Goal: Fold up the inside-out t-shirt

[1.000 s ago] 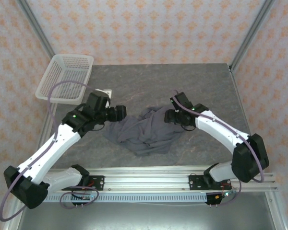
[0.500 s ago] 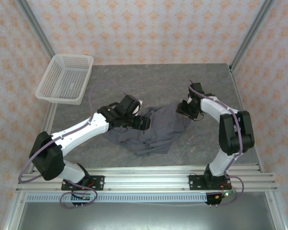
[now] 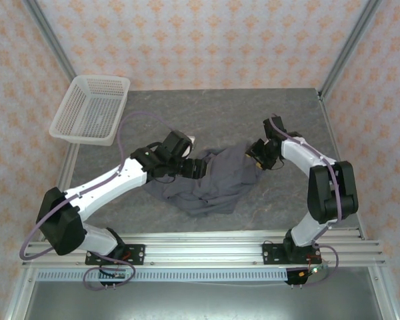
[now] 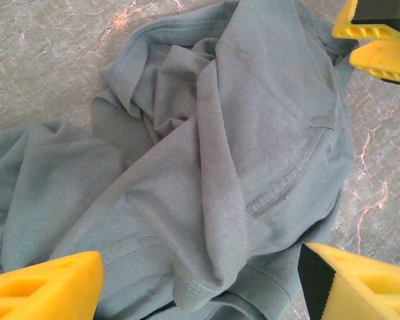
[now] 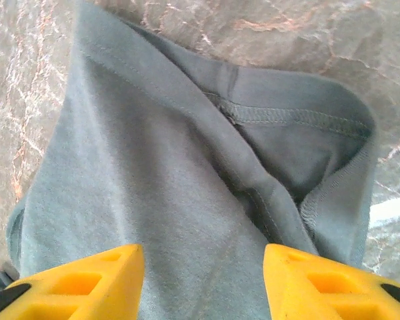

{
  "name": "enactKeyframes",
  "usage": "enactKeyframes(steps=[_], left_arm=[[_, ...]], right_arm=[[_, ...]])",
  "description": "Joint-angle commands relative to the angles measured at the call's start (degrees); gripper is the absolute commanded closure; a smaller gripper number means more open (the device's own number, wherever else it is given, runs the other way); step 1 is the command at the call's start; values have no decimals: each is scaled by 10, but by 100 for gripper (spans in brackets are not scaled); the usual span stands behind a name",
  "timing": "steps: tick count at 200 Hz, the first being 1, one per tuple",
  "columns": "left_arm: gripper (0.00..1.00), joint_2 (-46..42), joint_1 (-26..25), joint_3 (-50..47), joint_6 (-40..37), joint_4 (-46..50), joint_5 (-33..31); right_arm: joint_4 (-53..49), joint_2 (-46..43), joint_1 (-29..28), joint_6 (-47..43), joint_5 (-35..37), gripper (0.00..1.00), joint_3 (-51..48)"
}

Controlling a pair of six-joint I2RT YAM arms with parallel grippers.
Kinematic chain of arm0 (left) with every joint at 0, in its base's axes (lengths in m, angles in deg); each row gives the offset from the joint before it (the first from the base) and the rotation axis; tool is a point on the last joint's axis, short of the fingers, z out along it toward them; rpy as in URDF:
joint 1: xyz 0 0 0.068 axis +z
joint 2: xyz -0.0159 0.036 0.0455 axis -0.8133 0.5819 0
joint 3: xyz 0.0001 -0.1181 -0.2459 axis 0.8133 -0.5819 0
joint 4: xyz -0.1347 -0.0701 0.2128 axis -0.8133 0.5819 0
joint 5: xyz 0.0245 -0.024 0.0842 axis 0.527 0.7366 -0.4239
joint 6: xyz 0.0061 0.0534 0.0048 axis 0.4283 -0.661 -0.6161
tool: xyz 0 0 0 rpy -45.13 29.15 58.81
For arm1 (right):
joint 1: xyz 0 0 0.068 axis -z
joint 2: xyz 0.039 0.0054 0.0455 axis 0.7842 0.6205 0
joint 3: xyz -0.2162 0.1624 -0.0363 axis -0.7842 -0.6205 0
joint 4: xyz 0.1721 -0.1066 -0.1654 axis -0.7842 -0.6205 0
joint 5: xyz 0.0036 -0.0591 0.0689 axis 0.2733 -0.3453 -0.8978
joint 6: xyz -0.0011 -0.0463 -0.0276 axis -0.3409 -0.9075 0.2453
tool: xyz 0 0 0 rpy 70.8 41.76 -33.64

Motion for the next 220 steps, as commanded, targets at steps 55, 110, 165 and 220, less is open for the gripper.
enactKeyframes(steps=[55,110,165,220], left_arm=[[22,9,2,8,4,7,-29],[22,11,2,4,7,5,-29],[22,-27,7,14,14,16,-78],[21,-147,150,39,70,3,-104]], right_arm=[[-40,54,-24,72,-3,50,38],[-47,42,-26,78,24,100,52],[-39,-90,-27,-46,64,100,127],[-31,-3,-65,-199,-94,100,568]])
